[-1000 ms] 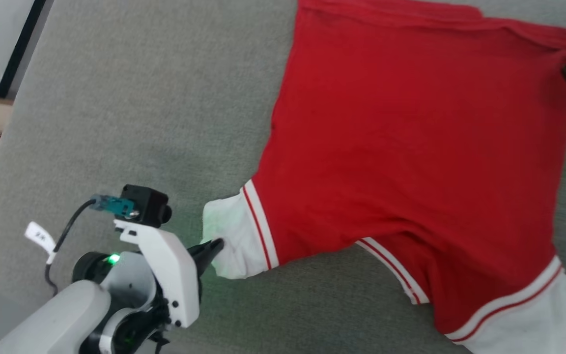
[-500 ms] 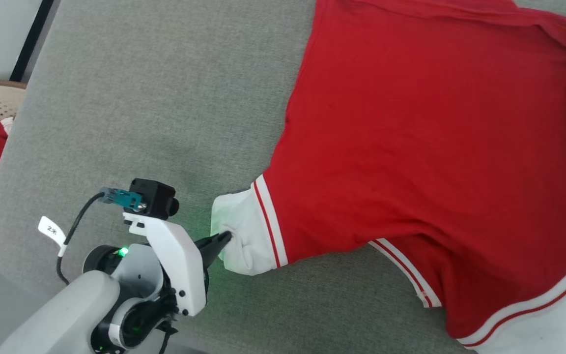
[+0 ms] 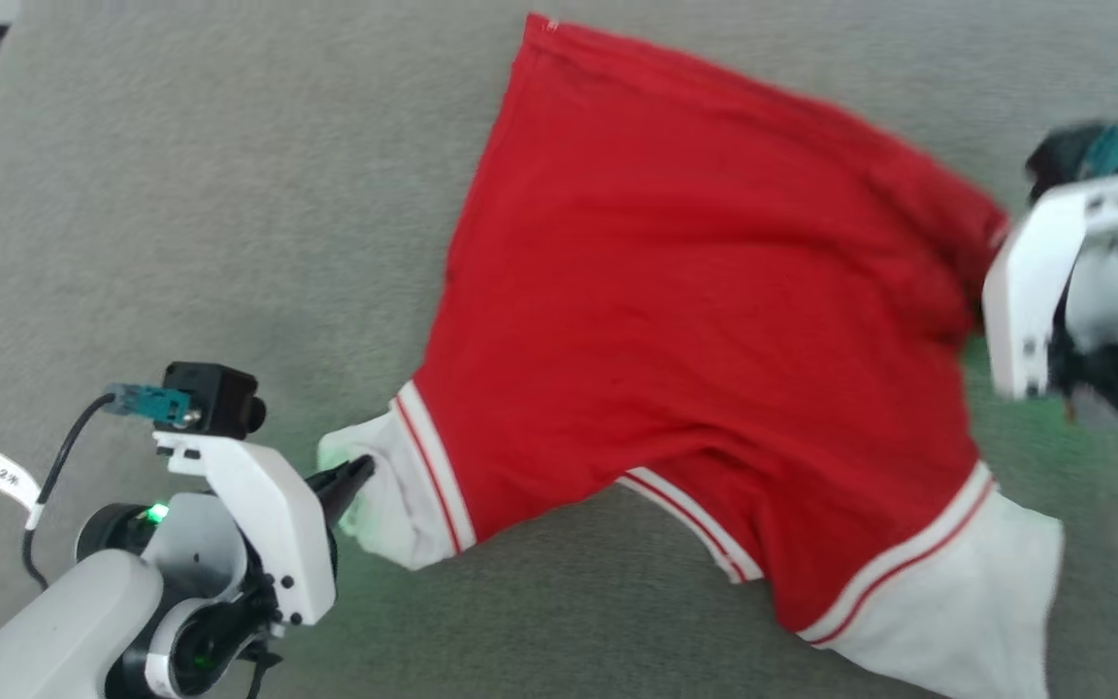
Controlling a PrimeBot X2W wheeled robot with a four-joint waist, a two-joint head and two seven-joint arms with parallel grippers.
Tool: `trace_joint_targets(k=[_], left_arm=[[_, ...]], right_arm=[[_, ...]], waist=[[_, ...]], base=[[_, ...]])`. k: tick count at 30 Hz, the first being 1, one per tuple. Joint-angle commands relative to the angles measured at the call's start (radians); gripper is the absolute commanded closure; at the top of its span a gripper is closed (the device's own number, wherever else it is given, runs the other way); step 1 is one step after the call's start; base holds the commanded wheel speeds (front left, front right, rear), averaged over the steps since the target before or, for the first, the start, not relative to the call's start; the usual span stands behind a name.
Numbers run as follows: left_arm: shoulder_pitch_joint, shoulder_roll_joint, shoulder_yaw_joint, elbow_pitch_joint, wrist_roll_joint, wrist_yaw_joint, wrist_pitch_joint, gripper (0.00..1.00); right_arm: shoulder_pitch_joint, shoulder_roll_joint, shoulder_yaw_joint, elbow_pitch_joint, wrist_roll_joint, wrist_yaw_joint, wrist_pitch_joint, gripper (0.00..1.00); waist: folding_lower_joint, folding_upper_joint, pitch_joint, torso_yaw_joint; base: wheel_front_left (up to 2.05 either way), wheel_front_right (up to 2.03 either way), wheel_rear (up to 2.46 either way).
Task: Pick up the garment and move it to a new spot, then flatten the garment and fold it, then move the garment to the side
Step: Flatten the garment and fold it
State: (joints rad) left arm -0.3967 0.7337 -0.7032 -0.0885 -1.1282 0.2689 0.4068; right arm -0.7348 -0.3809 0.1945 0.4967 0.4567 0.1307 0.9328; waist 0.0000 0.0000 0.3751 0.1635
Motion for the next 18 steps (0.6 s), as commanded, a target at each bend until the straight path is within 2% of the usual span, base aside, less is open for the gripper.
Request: trace_joint_targets(k=[1, 6, 9, 14, 18], left_arm=[[0.016, 0.007, 0.005, -0.006, -0.009, 0.006, -0.005, 1.00], [0.036, 0.024, 0.015, -0.029, -0.017, 0.024, -0.006, 1.00], [0.040, 0.031, 0.018, -0.037, -0.019, 0.032, -0.004, 1.00], [0.042, 0.027, 0.018, -0.041, -0.022, 0.032, -0.005, 1.00], [0.046, 0.019, 0.013, -0.037, -0.025, 0.028, -0.008, 1.00]], right_arm=[[0.110, -0.011, 0.024, -0.012, 0.018, 0.000, 0.045, 1.00], [0.318, -0.051, 0.007, -0.290, 0.105, 0.000, 0.140, 1.00], [0.452, -0.037, -0.045, -0.439, 0.121, 0.000, 0.186, 1.00], [0.660, 0.031, -0.129, -0.609, 0.098, 0.000, 0.242, 1.00], [0.756, 0.092, -0.164, -0.648, 0.067, 0.000, 0.234, 1.00]], waist=[[0.0000, 0.0000, -0.031, -0.042], [0.0000, 0.0000, -0.053, -0.087], [0.0000, 0.0000, -0.059, -0.102], [0.0000, 0.0000, -0.061, -0.107], [0.0000, 0.0000, -0.063, -0.106]], base=[[0.00, 0.00, 0.00], [0.00, 0.00, 0.00], [0.00, 0.00, 0.00], [0.00, 0.00, 0.00], [0.00, 0.00, 0.00]])
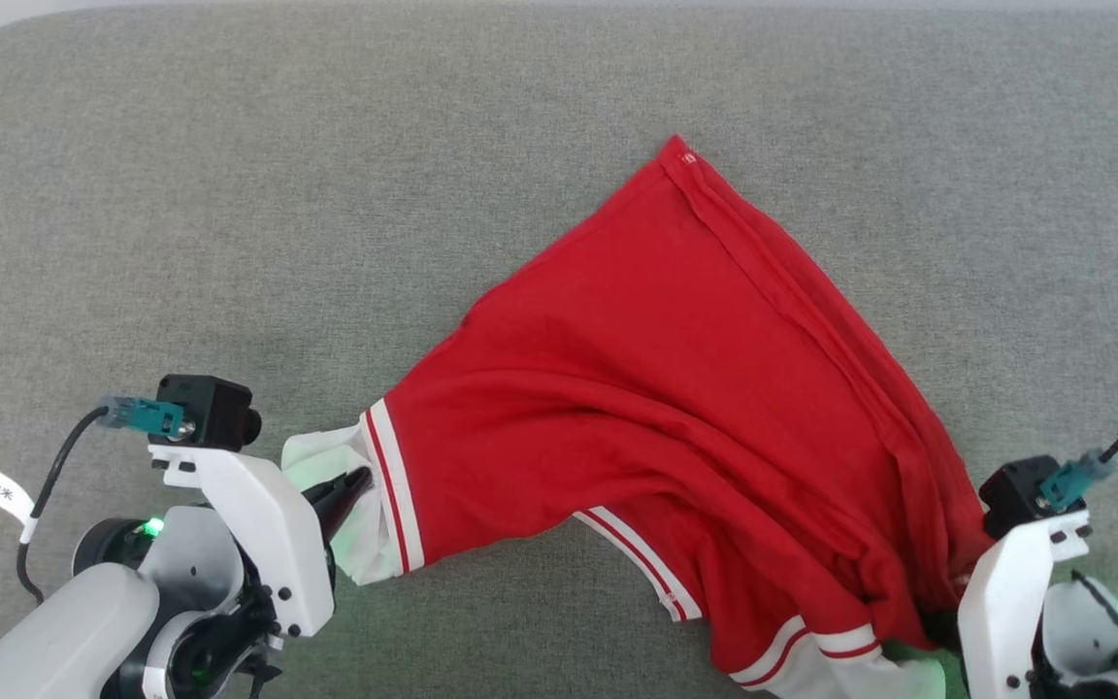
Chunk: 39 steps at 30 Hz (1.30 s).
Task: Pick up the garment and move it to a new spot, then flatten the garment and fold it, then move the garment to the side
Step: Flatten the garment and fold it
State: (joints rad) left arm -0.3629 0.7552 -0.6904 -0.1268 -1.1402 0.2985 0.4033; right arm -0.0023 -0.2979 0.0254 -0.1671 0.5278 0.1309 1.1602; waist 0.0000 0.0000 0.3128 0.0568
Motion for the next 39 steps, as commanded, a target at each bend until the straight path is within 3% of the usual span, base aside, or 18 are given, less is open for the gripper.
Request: trace_joint_targets(k=[1, 4, 14, 21, 27, 32, 39], left_arm=[[0.013, -0.006, -0.002, 0.003, -0.011, -0.004, -0.004, 1.00], [0.015, -0.009, -0.005, 0.008, -0.011, -0.005, -0.007, 1.00], [0.038, -0.008, -0.007, 0.002, -0.018, 0.002, -0.014, 1.00], [0.034, -0.016, -0.014, -0.010, -0.013, 0.005, -0.014, 1.00], [0.007, -0.036, -0.031, -0.008, 0.004, -0.010, -0.006, 1.00], [-0.028, -0.066, -0.049, 0.008, 0.015, -0.034, 0.002, 1.00], [-0.068, -0.117, -0.076, 0.041, 0.027, -0.070, 0.004, 1.00]], right_arm=[[0.042, 0.022, 0.003, 0.016, -0.031, 0.000, -0.015, 1.00], [0.044, 0.042, -0.003, 0.012, -0.051, 0.000, -0.053, 0.00], [0.006, 0.045, -0.098, -0.238, -0.078, 0.000, -0.055, 0.00], [-0.086, 0.035, -0.088, -0.320, -0.115, 0.000, -0.118, 0.00], [-0.254, 0.000, -0.006, -0.192, -0.144, 0.000, -0.245, 0.00], [-0.426, -0.046, 0.077, 0.018, -0.137, 0.000, -0.338, 0.00], [-0.660, -0.113, 0.175, 0.333, -0.112, 0.000, -0.375, 0.00]], waist=[[0.0000, 0.0000, -0.003, 0.002], [0.0000, 0.0000, -0.009, 0.003], [0.0000, 0.0000, -0.040, 0.012], [0.0000, 0.0000, -0.041, 0.037], [0.0000, 0.0000, -0.023, 0.090], [0.0000, 0.0000, -0.005, 0.154], [0.0000, 0.0000, 0.028, 0.253]], base=[[0.00, 0.00, 0.00], [0.00, 0.00, 0.00], [0.00, 0.00, 0.00], [0.00, 0.00, 0.00], [0.00, 0.00, 0.00], [0.00, 0.00, 0.00], [0.00, 0.00, 0.00]])
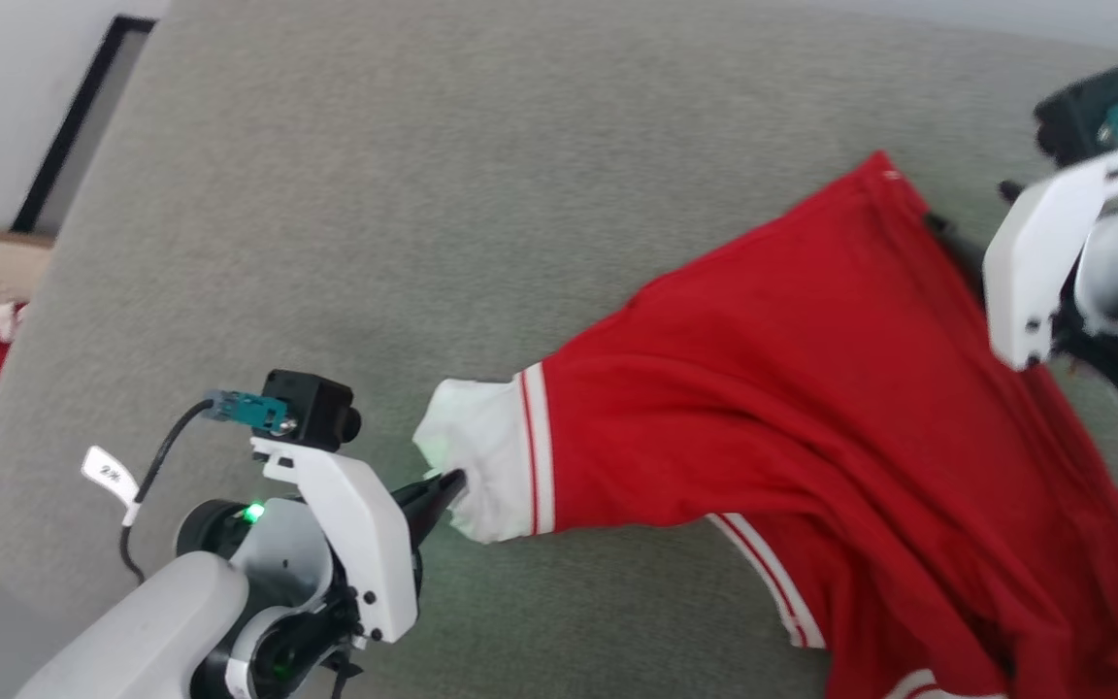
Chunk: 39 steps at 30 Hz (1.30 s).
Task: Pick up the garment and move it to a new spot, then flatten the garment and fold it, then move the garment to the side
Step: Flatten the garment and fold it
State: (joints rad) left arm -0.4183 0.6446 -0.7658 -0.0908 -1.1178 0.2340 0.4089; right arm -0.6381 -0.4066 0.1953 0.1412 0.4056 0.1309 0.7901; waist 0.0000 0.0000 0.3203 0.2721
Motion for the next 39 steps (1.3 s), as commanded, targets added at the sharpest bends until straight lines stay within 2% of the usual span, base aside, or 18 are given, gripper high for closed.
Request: trace_joint_targets(k=[1, 5, 9, 15, 16, 17, 21, 28, 34, 39], left_arm=[[-0.018, -0.013, -0.005, 0.009, 0.005, -0.012, -0.002, 1.00], [-0.037, -0.039, -0.018, 0.032, 0.007, -0.036, -0.003, 1.00], [-0.054, -0.059, -0.024, 0.055, 0.009, -0.055, -0.008, 1.00], [-0.062, -0.076, -0.026, 0.092, -0.001, -0.075, -0.014, 1.00], [-0.063, -0.080, -0.025, 0.098, -0.003, -0.077, -0.015, 1.00], [-0.064, -0.081, -0.024, 0.104, -0.006, -0.080, -0.016, 1.00], [-0.073, -0.073, -0.016, 0.121, -0.009, -0.087, -0.014, 1.00], [-0.140, -0.007, 0.023, 0.139, -0.005, -0.077, 0.031, 1.00], [-0.271, 0.071, 0.078, 0.170, 0.004, -0.078, 0.096, 1.00], [-0.412, 0.116, 0.105, 0.217, 0.027, -0.088, 0.166, 1.00]], right_arm=[[-0.052, -0.014, 0.019, 0.075, 0.013, 0.000, 0.002, 0.00], [-0.159, -0.036, 0.074, 0.247, 0.045, 0.000, 0.033, 0.00], [-0.235, -0.047, 0.155, 0.397, 0.097, 0.000, 0.117, 0.00], [-0.225, -0.041, 0.263, 0.610, 0.138, 0.000, 0.264, 0.00], [-0.225, -0.042, 0.264, 0.646, 0.134, 0.000, 0.282, 0.67], [-0.226, -0.043, 0.264, 0.668, 0.131, 0.000, 0.292, 1.00], [-0.270, -0.036, 0.241, 0.677, 0.127, 0.000, 0.233, 1.00], [-0.339, -0.034, 0.210, 0.586, 0.173, 0.000, 0.118, 1.00], [-0.338, -0.058, 0.200, 0.490, 0.201, 0.000, 0.055, 1.00], [-0.357, -0.042, 0.170, 0.430, 0.212, 0.000, 0.027, 1.00]], waist=[[0.0000, 0.0000, 0.026, 0.051], [0.0000, 0.0000, 0.048, 0.099], [0.0000, 0.0000, 0.067, 0.131], [0.0000, 0.0000, 0.072, 0.146], [0.0000, 0.0000, 0.071, 0.145], [0.0000, 0.0000, 0.069, 0.145], [0.0000, 0.0000, 0.063, 0.132], [0.0000, 0.0000, 0.020, 0.063], [0.0000, 0.0000, -0.031, -0.007], [0.0000, 0.0000, -0.080, -0.067]], base=[[0.00, 0.00, 0.00], [0.00, 0.00, 0.00], [0.00, 0.00, 0.00], [0.00, 0.00, 0.00], [0.00, 0.00, 0.00], [0.00, 0.00, 0.00], [0.00, 0.00, 0.00], [0.00, 0.00, 0.00], [0.00, 0.00, 0.00], [0.00, 0.00, 0.00]])
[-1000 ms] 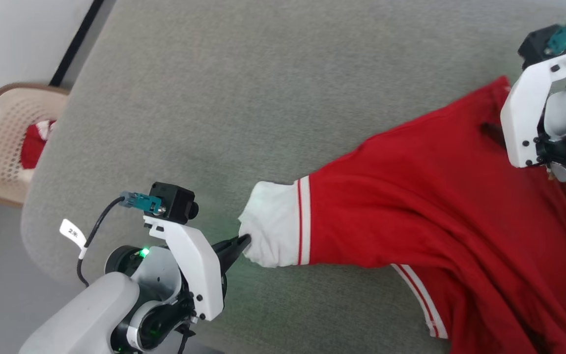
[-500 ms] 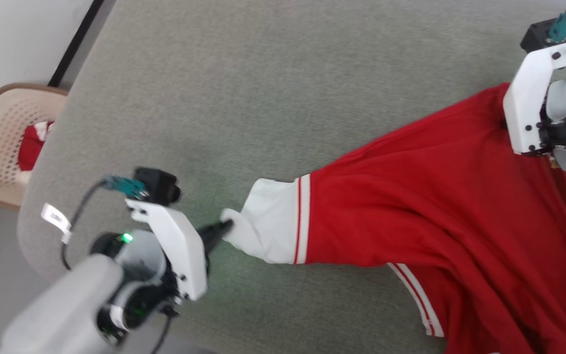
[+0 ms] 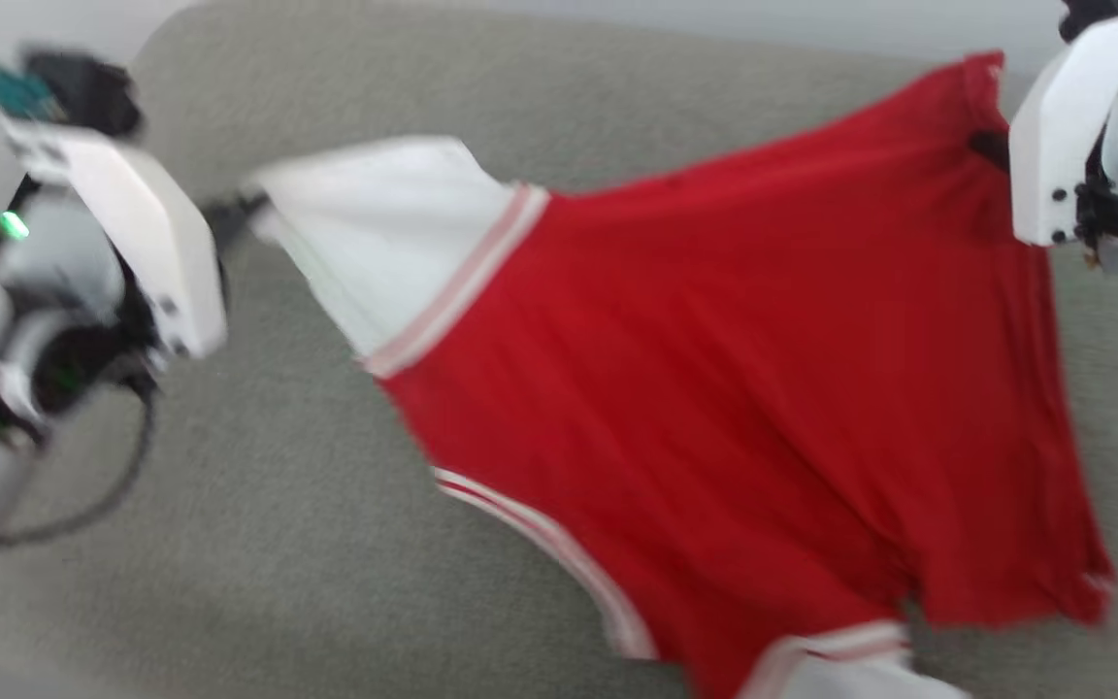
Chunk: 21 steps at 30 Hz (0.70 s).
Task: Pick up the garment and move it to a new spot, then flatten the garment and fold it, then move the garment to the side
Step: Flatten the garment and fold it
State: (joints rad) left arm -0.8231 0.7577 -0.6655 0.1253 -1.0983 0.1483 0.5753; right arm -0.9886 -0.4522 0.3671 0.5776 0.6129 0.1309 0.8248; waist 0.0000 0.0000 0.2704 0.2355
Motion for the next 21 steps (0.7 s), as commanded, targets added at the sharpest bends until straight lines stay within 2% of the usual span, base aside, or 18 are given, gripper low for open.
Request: trace_joint_targets(k=[1, 5, 12, 17, 21], left_arm=[[-0.037, 0.008, 0.007, 0.015, 0.017, -0.007, 0.009, 1.00], [-0.149, 0.005, 0.004, 0.079, 0.044, -0.025, 0.048, 1.00], [-0.306, -0.034, -0.013, 0.213, 0.089, -0.077, 0.084, 1.00], [-0.413, -0.106, -0.023, 0.348, 0.112, -0.107, 0.057, 1.00], [-0.499, -0.160, -0.016, 0.456, 0.144, -0.132, -0.019, 1.00]], right_arm=[[-0.011, 0.007, -0.004, -0.019, 0.003, 0.000, -0.013, 1.00], [-0.026, 0.016, -0.021, -0.059, 0.001, 0.000, -0.014, 1.00], [-0.055, 0.039, -0.057, -0.099, -0.021, 0.000, 0.001, 1.00], [-0.101, 0.072, -0.065, -0.076, -0.065, 0.000, -0.020, 1.00], [-0.171, 0.102, -0.061, -0.019, -0.113, 0.000, -0.101, 1.00]], waist=[[0.0000, 0.0000, -0.041, -0.043], [0.0000, 0.0000, -0.080, -0.081], [0.0000, 0.0000, -0.132, -0.132], [0.0000, 0.0000, -0.133, -0.162], [0.0000, 0.0000, -0.095, -0.177]], base=[[0.00, 0.00, 0.00], [0.00, 0.00, 0.00], [0.00, 0.00, 0.00], [0.00, 0.00, 0.00], [0.00, 0.00, 0.00]])
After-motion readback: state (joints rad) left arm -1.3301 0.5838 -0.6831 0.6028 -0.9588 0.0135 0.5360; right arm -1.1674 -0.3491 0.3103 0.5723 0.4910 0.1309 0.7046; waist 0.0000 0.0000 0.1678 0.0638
